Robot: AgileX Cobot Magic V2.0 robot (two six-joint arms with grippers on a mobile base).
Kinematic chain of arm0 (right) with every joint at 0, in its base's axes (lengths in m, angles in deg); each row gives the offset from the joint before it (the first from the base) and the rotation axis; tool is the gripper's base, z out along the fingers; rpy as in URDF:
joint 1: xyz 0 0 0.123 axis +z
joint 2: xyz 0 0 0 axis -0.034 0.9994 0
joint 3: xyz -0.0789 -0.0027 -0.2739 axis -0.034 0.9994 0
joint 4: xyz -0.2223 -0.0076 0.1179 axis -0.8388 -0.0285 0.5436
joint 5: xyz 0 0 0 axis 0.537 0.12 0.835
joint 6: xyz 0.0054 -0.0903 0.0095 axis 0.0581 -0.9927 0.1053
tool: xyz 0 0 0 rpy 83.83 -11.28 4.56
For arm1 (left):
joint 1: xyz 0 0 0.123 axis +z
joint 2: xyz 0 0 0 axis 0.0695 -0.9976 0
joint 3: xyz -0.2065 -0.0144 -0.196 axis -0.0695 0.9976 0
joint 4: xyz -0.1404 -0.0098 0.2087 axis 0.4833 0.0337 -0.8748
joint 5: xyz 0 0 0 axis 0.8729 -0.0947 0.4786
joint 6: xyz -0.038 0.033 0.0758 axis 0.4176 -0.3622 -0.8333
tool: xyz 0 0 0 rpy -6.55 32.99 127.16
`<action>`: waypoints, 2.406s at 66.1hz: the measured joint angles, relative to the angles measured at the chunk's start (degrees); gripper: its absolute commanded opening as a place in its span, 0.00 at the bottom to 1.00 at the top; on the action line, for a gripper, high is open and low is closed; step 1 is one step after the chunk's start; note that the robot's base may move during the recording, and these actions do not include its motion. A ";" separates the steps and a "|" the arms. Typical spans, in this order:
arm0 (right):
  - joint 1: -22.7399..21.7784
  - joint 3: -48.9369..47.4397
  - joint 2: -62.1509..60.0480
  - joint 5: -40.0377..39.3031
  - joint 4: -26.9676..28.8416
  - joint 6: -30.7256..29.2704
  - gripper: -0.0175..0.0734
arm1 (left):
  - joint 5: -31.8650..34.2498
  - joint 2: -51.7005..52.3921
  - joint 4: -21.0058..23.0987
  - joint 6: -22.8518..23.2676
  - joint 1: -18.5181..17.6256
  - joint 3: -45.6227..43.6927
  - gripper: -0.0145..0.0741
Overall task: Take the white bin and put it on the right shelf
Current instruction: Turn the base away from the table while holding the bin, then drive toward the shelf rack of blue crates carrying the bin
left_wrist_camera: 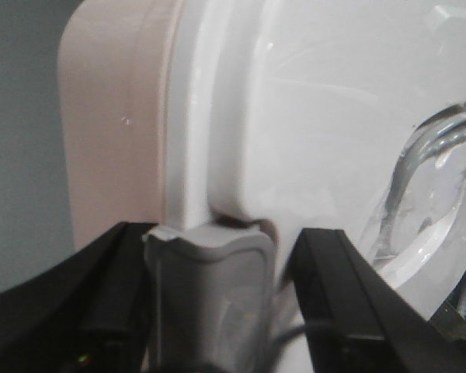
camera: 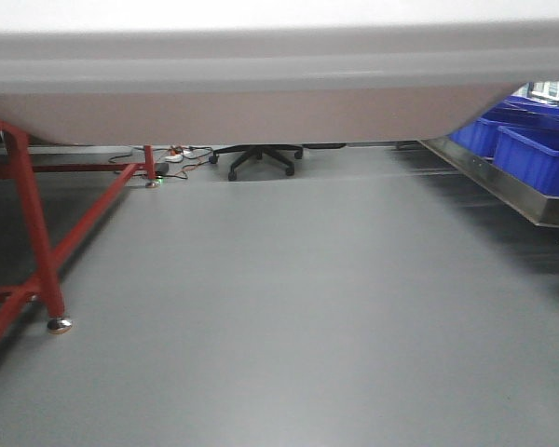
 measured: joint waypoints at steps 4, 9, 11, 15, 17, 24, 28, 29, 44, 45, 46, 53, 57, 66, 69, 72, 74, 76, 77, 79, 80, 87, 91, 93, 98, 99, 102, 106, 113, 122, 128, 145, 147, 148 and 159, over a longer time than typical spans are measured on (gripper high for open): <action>0.00 0.00 0.00 0.00 0.00 0.00 0.55 | 0.00 0.00 0.00 0.00 0.00 0.00 0.41; 0.00 0.00 0.00 0.00 0.00 0.00 0.55 | 0.00 0.00 0.00 0.00 0.00 0.00 0.41; 0.00 0.00 0.00 0.00 0.00 0.00 0.55 | 0.00 0.00 0.00 0.00 0.00 0.00 0.41; 0.00 0.00 0.00 0.00 0.00 0.00 0.55 | 0.00 0.00 0.00 0.00 0.00 0.00 0.41; 0.00 0.00 0.00 0.00 0.00 0.00 0.55 | 0.00 0.00 0.00 0.00 0.00 0.00 0.41; 0.00 0.00 0.00 0.00 0.00 0.00 0.55 | 0.00 0.00 0.00 0.00 0.00 0.00 0.41; 0.00 0.00 0.00 0.00 0.00 0.00 0.55 | 0.00 0.00 0.00 0.00 0.00 0.00 0.41; 0.00 0.00 0.00 0.00 0.00 0.00 0.55 | 0.00 0.00 0.00 0.00 0.00 0.00 0.41; 0.00 0.00 0.00 0.00 0.00 0.00 0.55 | 0.00 0.00 0.00 0.00 0.00 0.00 0.41; 0.00 0.00 0.00 0.00 0.00 0.00 0.55 | 0.00 0.00 0.00 0.00 0.00 0.00 0.41; 0.00 0.00 0.00 0.00 0.00 0.00 0.55 | 0.00 0.00 0.00 0.00 0.00 0.00 0.41; 0.00 0.00 0.00 0.00 0.00 0.00 0.55 | 0.00 0.00 0.00 0.00 0.00 0.00 0.41; 0.00 0.00 0.00 0.00 0.00 0.00 0.55 | 0.00 0.00 0.00 0.00 0.00 0.00 0.41; 0.00 0.00 -0.04 0.00 0.00 0.00 0.55 | 0.00 0.00 0.00 0.00 0.00 0.00 0.41; 0.00 0.00 -0.04 0.00 0.00 0.00 0.55 | 0.00 0.00 0.00 0.00 0.00 0.00 0.41; 0.00 0.00 -0.04 0.00 0.00 0.00 0.55 | 0.00 0.00 0.00 0.00 0.00 0.00 0.41; 0.00 0.00 -0.04 0.00 0.00 0.00 0.55 | 0.00 0.00 0.00 0.00 0.00 0.00 0.41; 0.00 0.00 -0.04 0.00 0.00 0.00 0.55 | 0.00 0.00 0.00 0.00 0.00 0.00 0.41; 0.00 0.00 -0.04 0.00 0.00 0.00 0.55 | 0.00 0.00 0.00 0.00 0.00 0.00 0.41; 0.00 0.00 -0.04 0.00 0.00 0.00 0.55 | 0.00 0.00 0.00 0.00 0.00 0.00 0.41; 0.00 0.00 -0.04 0.00 0.00 0.00 0.55 | 0.00 0.00 0.00 0.00 0.00 0.00 0.41; 0.00 0.00 -0.04 0.00 0.00 0.00 0.55 | 0.00 0.00 0.00 0.00 0.00 0.00 0.41; 0.00 0.00 -0.04 0.00 0.00 0.00 0.55 | 0.00 0.00 0.00 0.00 0.00 0.00 0.41; 0.00 0.00 -0.04 0.00 0.00 0.00 0.55 | 0.00 0.00 0.00 0.00 0.00 0.00 0.41; 0.00 0.00 -0.04 0.00 0.00 0.00 0.55 | 0.00 0.00 0.00 0.00 0.00 0.00 0.41; 0.00 0.00 -0.04 0.00 0.00 0.00 0.55 | 0.00 0.00 0.00 0.00 0.00 0.00 0.41; 0.00 0.00 -0.04 0.00 0.00 0.00 0.55 | 0.00 0.00 0.00 0.00 0.00 0.00 0.41; 0.00 0.00 -0.04 0.00 0.00 0.00 0.55 | 0.00 0.00 0.00 0.00 0.00 0.00 0.41; 0.00 0.00 -0.04 0.00 0.00 0.00 0.55 | 0.00 0.00 0.00 0.00 0.00 0.00 0.41; 0.00 0.00 -0.04 0.00 0.00 0.00 0.55 | 0.00 0.00 0.00 0.00 0.00 0.00 0.41; 0.00 0.00 -0.04 0.00 0.00 0.00 0.55 | 0.00 0.00 0.00 0.00 0.00 0.00 0.41; 0.00 0.00 -0.04 0.00 0.00 0.00 0.55 | 0.00 0.00 0.00 0.00 0.00 0.00 0.41; 0.00 0.00 -0.04 0.00 0.00 0.00 0.55 | 0.00 0.00 0.00 0.00 0.00 0.00 0.41; 0.00 0.00 -0.04 0.00 0.00 0.00 0.55 | 0.00 0.00 0.00 0.00 0.00 0.00 0.41; 0.00 0.00 -0.04 0.00 0.00 0.00 0.55 | 0.00 0.00 0.00 0.00 0.00 0.00 0.41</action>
